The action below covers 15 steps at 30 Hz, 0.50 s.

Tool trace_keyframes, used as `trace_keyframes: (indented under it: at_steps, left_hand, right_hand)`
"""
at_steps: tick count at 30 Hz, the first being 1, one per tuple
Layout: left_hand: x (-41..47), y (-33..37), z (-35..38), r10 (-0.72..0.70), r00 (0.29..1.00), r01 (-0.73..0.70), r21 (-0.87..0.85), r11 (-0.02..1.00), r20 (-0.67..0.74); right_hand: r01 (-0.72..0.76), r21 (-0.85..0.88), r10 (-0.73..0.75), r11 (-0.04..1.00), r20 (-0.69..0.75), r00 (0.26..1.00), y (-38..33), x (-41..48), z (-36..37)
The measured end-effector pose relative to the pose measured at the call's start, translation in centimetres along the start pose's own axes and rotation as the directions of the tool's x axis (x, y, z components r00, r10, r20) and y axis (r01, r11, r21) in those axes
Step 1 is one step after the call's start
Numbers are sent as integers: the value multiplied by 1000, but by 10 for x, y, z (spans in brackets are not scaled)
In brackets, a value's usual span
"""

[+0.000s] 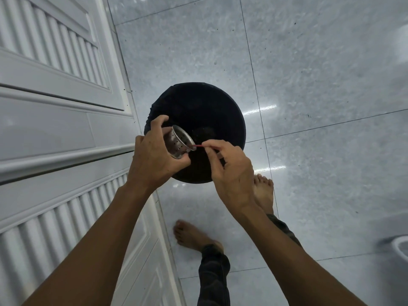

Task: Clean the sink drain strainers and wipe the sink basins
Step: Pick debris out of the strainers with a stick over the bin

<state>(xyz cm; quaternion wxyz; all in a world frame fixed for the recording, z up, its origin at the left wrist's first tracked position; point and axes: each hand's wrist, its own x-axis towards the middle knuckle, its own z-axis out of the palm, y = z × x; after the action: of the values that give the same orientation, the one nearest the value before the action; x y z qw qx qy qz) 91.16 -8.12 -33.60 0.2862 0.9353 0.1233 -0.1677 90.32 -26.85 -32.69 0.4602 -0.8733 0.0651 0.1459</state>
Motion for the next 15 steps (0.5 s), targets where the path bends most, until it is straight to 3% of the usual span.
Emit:
trace_keyframes:
  at_steps: [7, 10, 15]
  left_hand:
    - [9, -2, -8, 0, 999, 3, -54, 999, 55]
    - [9, 0, -11, 46, 996, -43, -46, 998, 79]
    - [8, -8, -14, 8, 996, -4, -48, 999, 87]
  right_hand:
    - [57, 10, -57, 998, -36, 998, -1, -1, 2]
    - [22, 0, -22, 1000, -12, 1000, -1, 2, 4]
    - [4, 42, -1, 999, -75, 997, 1, 12, -1]
